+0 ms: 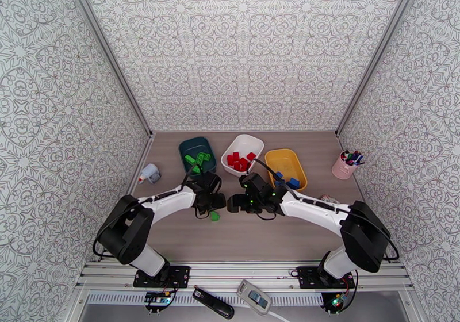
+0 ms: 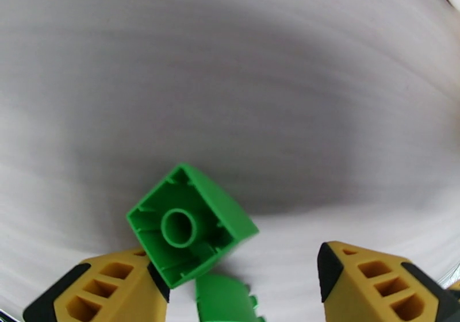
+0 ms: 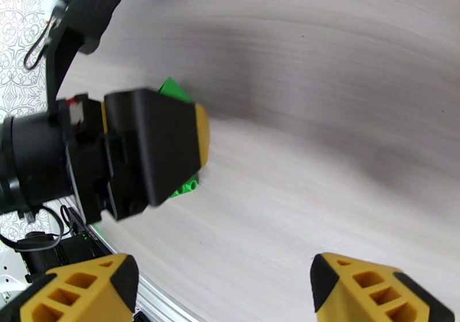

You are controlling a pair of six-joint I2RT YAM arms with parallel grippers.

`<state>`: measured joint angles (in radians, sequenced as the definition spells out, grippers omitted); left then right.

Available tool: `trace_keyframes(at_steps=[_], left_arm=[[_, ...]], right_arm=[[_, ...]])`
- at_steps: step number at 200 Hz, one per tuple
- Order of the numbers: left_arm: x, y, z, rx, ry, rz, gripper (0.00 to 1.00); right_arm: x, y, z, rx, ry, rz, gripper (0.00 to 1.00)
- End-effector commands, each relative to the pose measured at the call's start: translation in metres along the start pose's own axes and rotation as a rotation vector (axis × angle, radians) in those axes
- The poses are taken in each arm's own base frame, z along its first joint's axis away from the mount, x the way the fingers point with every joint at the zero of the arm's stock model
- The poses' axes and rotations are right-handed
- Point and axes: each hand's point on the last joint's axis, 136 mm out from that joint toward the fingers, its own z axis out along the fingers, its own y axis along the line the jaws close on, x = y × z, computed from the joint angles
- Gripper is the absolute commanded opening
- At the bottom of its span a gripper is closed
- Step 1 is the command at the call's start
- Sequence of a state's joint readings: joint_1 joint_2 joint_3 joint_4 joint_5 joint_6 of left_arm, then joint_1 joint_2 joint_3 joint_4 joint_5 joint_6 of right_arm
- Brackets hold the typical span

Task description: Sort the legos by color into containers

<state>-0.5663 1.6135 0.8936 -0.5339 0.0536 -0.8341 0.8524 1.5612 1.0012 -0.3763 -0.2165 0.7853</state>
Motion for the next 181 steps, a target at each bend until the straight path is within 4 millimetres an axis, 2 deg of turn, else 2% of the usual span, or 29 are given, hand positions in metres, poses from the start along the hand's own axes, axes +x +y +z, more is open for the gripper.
trace_keyframes(at_steps=[1, 72, 121, 181], left_arm=[[-0.01, -0.008, 0.0, -0.018, -0.033, 0.036, 0.7], [-0.011, 0.003, 0.011, -0.152, -0.02, 0.111, 0.6], [-0.02, -0.003, 0.015, -0.163, -0.032, 0.122, 0.54], [-0.023, -0.005, 0.014, -0.173, -0.031, 0.145, 0.36]], right_arm=[[-0.002, -0.009, -0.004, 0.018, -0.017, 0.005, 0.83], [-0.002, -0.012, -0.002, 0.007, -0.014, 0.012, 0.83], [-0.002, -0.012, -0.001, 0.002, -0.012, 0.013, 0.83], [-0.004, -0.008, -0.003, -0.01, -0.015, 0.009, 0.82]])
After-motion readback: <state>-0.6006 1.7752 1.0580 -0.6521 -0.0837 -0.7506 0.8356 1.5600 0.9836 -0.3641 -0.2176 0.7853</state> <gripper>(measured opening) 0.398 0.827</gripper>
